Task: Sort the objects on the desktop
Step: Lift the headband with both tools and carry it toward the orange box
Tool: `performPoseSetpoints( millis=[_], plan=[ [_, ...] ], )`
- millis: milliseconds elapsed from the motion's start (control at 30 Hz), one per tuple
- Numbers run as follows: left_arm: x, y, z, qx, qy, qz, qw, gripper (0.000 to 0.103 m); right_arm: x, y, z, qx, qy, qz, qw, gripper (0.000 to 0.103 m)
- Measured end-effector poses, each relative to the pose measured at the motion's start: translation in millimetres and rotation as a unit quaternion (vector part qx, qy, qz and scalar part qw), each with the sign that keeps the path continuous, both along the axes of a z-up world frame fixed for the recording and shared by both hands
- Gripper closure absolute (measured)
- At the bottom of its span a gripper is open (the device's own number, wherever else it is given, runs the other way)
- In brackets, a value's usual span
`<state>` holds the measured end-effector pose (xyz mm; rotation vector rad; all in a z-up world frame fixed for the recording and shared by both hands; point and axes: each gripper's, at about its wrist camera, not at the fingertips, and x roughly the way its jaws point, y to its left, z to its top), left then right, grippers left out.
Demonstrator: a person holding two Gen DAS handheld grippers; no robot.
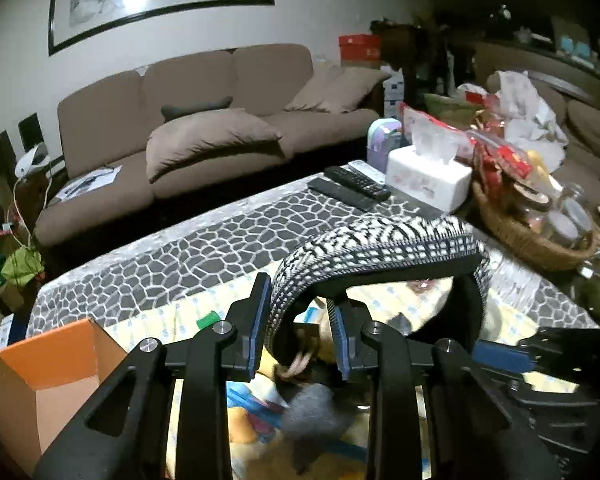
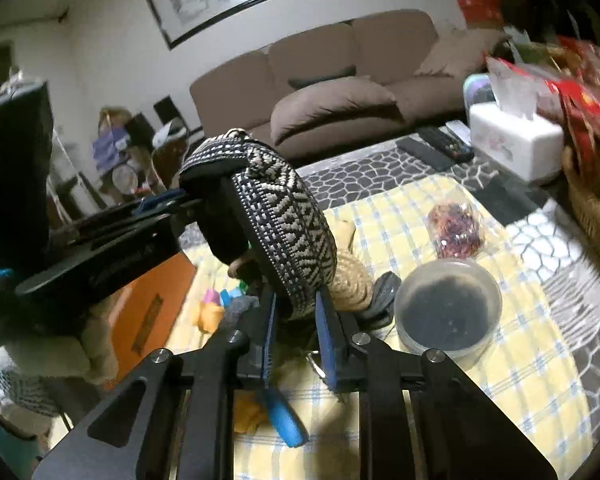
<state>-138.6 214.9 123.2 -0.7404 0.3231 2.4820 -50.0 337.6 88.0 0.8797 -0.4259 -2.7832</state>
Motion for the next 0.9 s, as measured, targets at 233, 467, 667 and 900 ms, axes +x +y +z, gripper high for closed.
performPoseSetpoints(
  millis=[233,467,667,900],
  plan=[
    [3.2,10.8,26.7,-0.044,0.055,-0.045,0.9965,0.078,-13.3,-23.1,-9.1,-0.009,-0.012,0.019,1.000,0.083],
    [11.9,4.9,54.7,-0.052,0.070,-0.050,0.9950,0.077,-17.8,-13.7,-7.5,-0.133,-0.013,0.004,0.991,0.083],
    [25.4,-25.2,87.0,-0.007,0.074,-0.044,0.9963,0.077,-2.5,2.5,31.5,-0.146,0.038,-0.012,0.988,0.083],
    [46.1,-54.7,115.3,0.029,0.086,-0.034,0.9953,0.077,8.4,-1.4,71.9,-0.147,0.077,-0.015,0.986,0.083]
  ],
)
